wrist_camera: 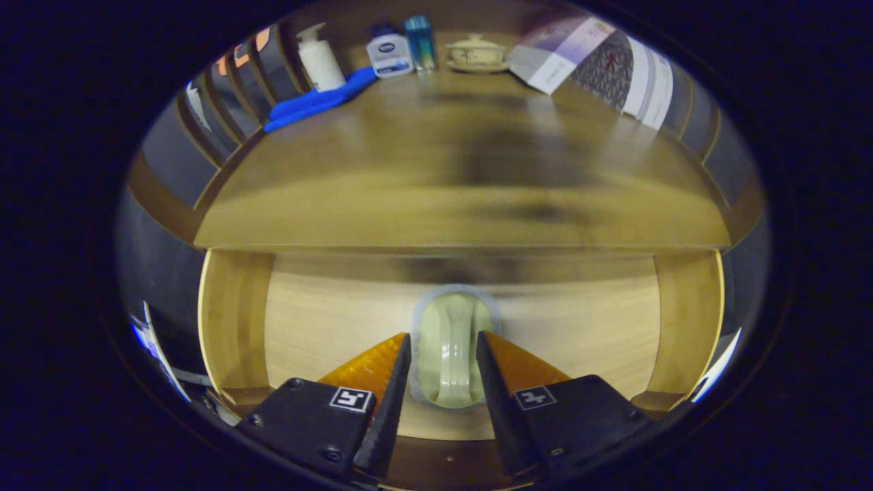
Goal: Pull open the drawer, take out the items inside it, and place them on the countertop above the cabinet.
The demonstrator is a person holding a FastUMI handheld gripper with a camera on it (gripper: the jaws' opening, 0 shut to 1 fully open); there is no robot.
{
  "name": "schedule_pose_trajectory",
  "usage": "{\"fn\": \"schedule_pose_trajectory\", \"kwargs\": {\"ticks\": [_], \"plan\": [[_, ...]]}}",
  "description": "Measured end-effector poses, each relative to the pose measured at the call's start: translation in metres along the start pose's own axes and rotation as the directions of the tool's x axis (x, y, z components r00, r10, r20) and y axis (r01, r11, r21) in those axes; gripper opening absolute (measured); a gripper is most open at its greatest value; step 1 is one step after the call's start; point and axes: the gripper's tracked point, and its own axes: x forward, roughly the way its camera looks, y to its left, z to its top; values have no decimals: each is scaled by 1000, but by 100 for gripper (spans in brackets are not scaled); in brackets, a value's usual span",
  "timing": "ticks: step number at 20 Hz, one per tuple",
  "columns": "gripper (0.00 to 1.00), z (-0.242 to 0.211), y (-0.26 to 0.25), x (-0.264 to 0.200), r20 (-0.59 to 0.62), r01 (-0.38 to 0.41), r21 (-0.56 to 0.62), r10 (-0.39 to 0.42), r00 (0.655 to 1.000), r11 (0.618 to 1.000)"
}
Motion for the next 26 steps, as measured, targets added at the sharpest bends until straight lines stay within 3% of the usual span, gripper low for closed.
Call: {"fn": "schedule_pose_trajectory", "kwargs": {"ticks": [4, 6, 13, 21, 26], "plan": [[31, 0, -10, 2, -9, 14, 28, -14, 1000, 1000], [25, 1, -10, -3, -7, 4, 19, -4, 1000, 1000], [24, 1, 5, -55, 61, -93, 0, 93, 994, 996], [24, 34, -9, -130, 187, -107, -19, 108, 976, 994], [24, 79, -18, -146, 239, -113, 34, 101, 966, 993]]}}
